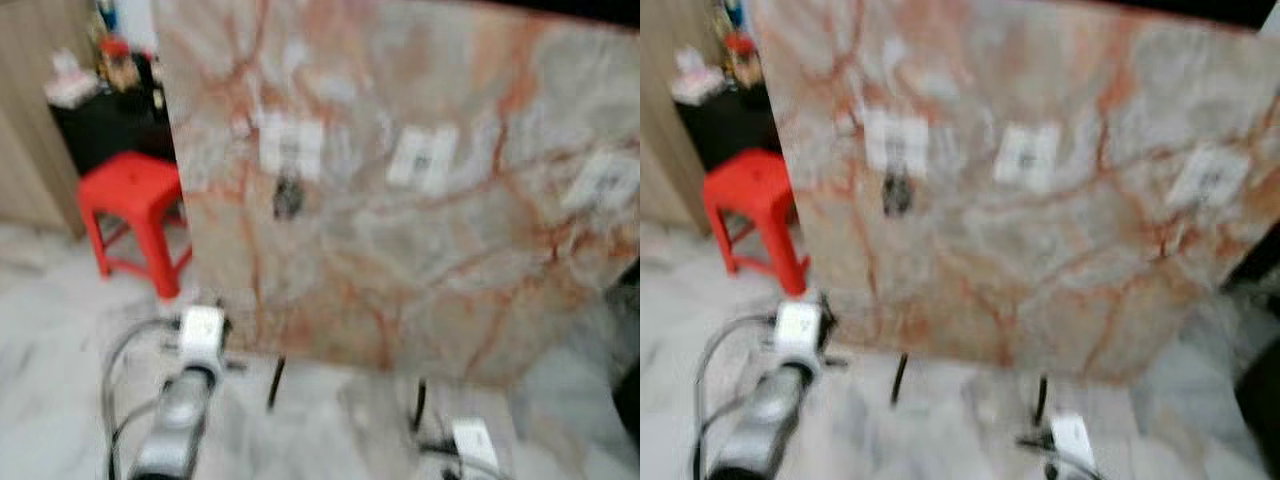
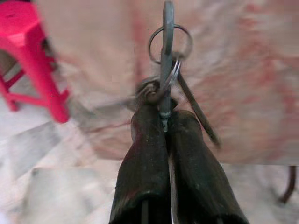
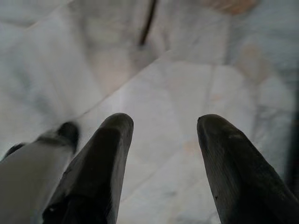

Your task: Hang keys on a hook

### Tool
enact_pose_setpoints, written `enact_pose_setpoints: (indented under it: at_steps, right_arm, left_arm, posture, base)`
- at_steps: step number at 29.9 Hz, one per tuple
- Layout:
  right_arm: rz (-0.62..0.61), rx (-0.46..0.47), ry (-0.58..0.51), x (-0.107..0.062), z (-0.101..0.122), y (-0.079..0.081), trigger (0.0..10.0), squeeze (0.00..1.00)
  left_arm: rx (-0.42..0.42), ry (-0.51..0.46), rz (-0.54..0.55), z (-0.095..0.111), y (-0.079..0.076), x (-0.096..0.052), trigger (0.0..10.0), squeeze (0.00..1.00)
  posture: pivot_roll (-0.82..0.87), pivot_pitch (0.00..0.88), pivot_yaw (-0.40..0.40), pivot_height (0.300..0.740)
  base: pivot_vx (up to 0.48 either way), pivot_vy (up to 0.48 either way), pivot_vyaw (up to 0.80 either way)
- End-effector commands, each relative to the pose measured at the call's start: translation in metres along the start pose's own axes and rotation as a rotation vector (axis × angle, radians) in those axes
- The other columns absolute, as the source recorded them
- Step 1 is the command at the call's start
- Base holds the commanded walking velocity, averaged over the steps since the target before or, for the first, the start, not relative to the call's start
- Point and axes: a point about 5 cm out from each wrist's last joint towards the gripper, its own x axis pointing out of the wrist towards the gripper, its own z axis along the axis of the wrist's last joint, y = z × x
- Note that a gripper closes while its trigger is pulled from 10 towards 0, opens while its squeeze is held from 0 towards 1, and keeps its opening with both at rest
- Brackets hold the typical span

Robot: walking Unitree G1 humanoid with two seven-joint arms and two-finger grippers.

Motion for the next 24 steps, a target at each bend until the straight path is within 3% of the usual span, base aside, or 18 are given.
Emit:
enact_pose_setpoints:
  at_steps: [1,24]
  right_arm:
    - [0.007,0.01,-0.008,0.0002,0.0027,0.0027,10.0,0.0]
    - [0.007,0.004,-0.006,0.0001,0.0019,-0.0003,10.0,0.0]
  left_arm:
    - [0.023,0.0,0.012,0.0008,0.0051,0.0001,10.0,0.0]
    - [0.043,-0.016,0.037,0.0043,0.0049,0.0003,10.0,0.0]
  posture:
    - [0.05,0.0,-0.145,0.74]
    - [0.04,0.0,-0.163,0.74]
  base:
    - [0.0,-0.412,0.0]
    - [0.0,-0.41,0.0]
